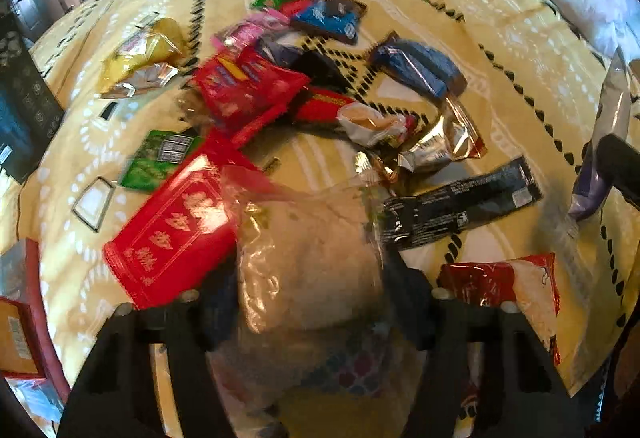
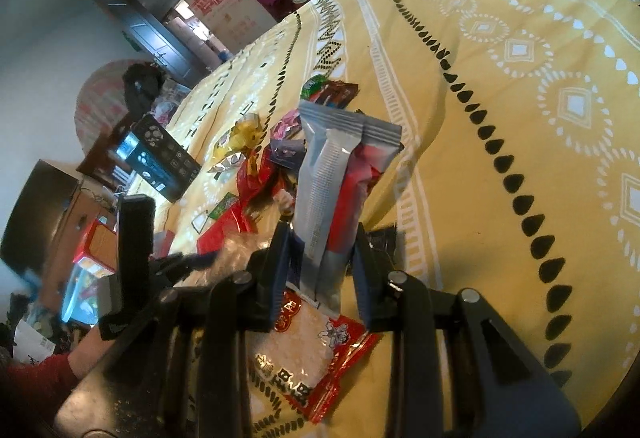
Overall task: Organize snacks
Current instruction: 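Grasp the clear bread bag with the left tool while the right tool grasps a grey-red packet, then carry both packets over the glass bowl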
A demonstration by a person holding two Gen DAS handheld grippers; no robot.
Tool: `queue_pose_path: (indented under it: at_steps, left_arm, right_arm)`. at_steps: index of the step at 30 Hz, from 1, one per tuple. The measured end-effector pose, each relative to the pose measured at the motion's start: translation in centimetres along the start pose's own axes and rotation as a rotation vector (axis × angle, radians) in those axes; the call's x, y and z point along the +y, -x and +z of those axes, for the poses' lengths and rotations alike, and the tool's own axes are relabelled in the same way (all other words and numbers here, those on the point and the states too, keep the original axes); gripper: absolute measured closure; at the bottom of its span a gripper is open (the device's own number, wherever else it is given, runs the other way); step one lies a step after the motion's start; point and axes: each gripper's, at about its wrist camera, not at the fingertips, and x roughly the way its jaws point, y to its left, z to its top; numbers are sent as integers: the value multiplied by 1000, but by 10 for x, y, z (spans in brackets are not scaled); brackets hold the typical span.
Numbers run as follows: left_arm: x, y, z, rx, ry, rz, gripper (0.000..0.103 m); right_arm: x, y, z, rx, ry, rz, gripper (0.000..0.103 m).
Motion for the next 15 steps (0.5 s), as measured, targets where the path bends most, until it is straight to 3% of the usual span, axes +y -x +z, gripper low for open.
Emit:
queue_pose_path:
  at_steps: [6,15]
  left_arm:
    - [21,44,-9,-128,37,-42,39]
    - [37,156,-19,-393,59,-28,39]
  right_arm:
    - [8,8,-1,-23,19,2,73]
    - [40,25,10,-68,103,-4,73]
